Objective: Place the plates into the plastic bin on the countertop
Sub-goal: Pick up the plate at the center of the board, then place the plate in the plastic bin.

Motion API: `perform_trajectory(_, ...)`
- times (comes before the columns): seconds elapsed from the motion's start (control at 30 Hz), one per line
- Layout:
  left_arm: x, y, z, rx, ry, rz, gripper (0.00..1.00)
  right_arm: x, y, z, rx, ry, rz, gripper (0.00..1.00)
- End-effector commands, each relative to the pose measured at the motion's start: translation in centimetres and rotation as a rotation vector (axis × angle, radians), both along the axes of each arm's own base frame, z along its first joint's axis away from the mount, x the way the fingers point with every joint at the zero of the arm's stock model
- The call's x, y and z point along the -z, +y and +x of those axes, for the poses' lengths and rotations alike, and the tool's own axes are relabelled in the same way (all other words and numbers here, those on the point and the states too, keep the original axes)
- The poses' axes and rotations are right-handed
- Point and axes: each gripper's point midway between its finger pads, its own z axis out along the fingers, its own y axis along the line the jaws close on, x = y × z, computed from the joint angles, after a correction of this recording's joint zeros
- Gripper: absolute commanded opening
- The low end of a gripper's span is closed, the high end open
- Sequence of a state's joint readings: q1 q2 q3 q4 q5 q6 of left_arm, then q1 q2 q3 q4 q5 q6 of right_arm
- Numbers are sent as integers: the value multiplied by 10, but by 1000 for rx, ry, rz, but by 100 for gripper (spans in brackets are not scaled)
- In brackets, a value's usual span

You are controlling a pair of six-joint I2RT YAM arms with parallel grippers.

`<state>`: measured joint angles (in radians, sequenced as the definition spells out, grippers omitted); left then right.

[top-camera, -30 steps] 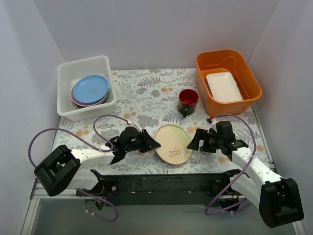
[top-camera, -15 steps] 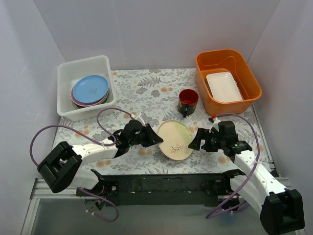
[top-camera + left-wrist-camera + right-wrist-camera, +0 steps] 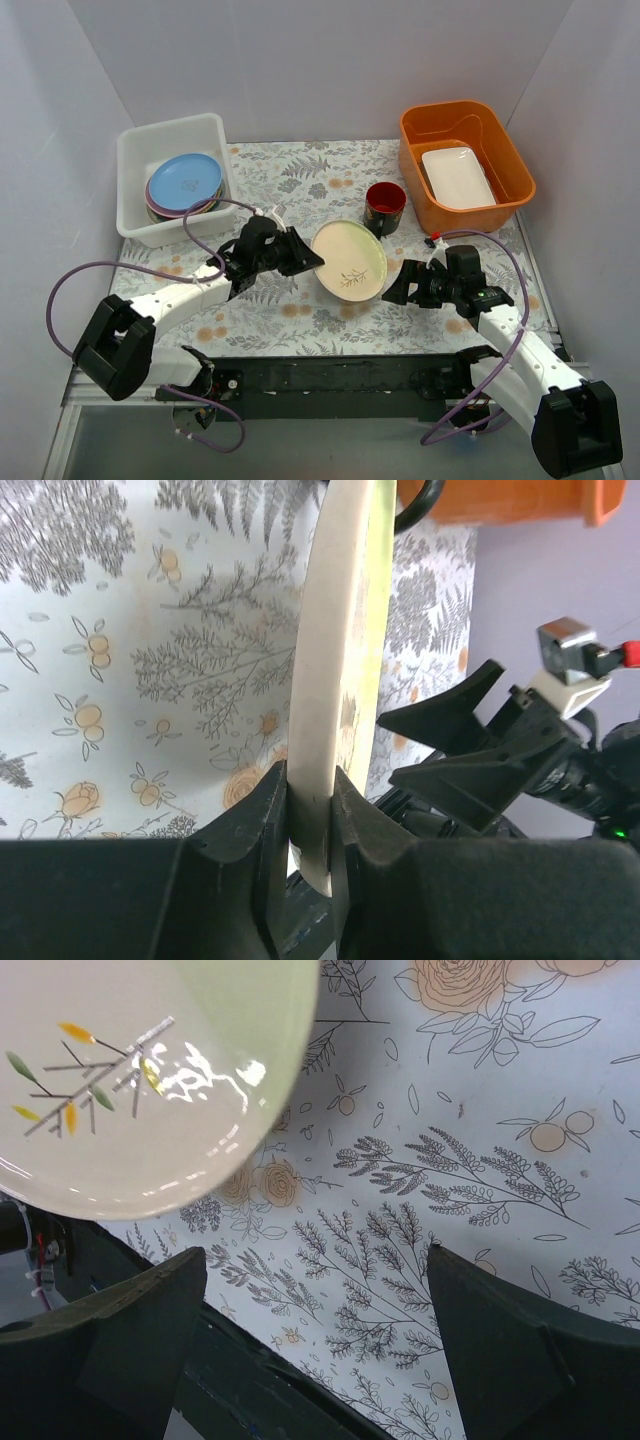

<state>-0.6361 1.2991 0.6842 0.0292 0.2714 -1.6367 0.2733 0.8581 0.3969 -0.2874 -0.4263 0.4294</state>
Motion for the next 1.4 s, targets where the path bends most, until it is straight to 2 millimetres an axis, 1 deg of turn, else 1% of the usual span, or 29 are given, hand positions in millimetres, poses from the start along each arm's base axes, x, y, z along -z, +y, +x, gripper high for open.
perform_trajectory(0.0,-98,-4,15,45,-206,-157,0,-7,6,5,-19,-31,29,98)
perform_trajectory(0.13,-115,4,21,45,-224,-163,0,-6,4,4,-14,-32,21,98)
perform_trajectory(0.17,-118,8,25,36,-231,-163,0,-5,4,3,-15,-26,18,98)
perform_trajectory(0.2,-115,10,23,42,-210,-152,0,-4,3,2,-13,-22,17,98)
perform_trajectory(0.23,-121,13,26,40,-224,-152,0,-3,3,2,-15,-19,16,98)
perform_trajectory(0.37,-129,24,29,14,-235,-152,0,-1,3,-1,-26,-10,12,98)
perform_trajectory(0.57,-130,38,35,-6,-232,-152,0,2,7,-1,-26,-5,38,98)
perform_trajectory(0.7,-124,53,42,-28,-217,-131,0,0,8,2,-25,-9,44,98)
perform_trajectory(0.73,-125,61,47,-48,-220,-130,0,0,9,3,-25,-11,45,98)
perform_trajectory(0.77,-124,64,47,-44,-217,-132,0,0,9,3,-25,-6,44,98)
perform_trajectory(0.8,-125,73,53,-67,-218,-131,0,2,9,2,-26,-1,44,98)
perform_trajectory(0.87,-127,79,57,-68,-219,-137,0,3,8,1,-28,1,41,98)
perform_trajectory(0.9,-126,86,63,-85,-216,-136,0,3,8,1,-28,1,39,98)
perform_trajectory(1.17,-132,110,84,-124,-214,-159,0,2,8,-6,-54,7,38,98)
perform_trajectory(1.2,-132,118,88,-139,-213,-162,0,2,8,-7,-62,7,35,98)
perform_trajectory(1.27,-136,125,92,-154,-211,-178,0,1,7,-9,-65,3,35,98)
perform_trajectory(1.3,-139,133,95,-170,-213,-183,0,1,8,-10,-69,4,43,98)
perform_trajectory(1.33,-143,135,96,-169,-216,-191,0,1,9,-10,-69,1,48,98)
perform_trajectory(1.37,-142,139,98,-177,-203,-188,0,2,9,-11,-70,4,50,98)
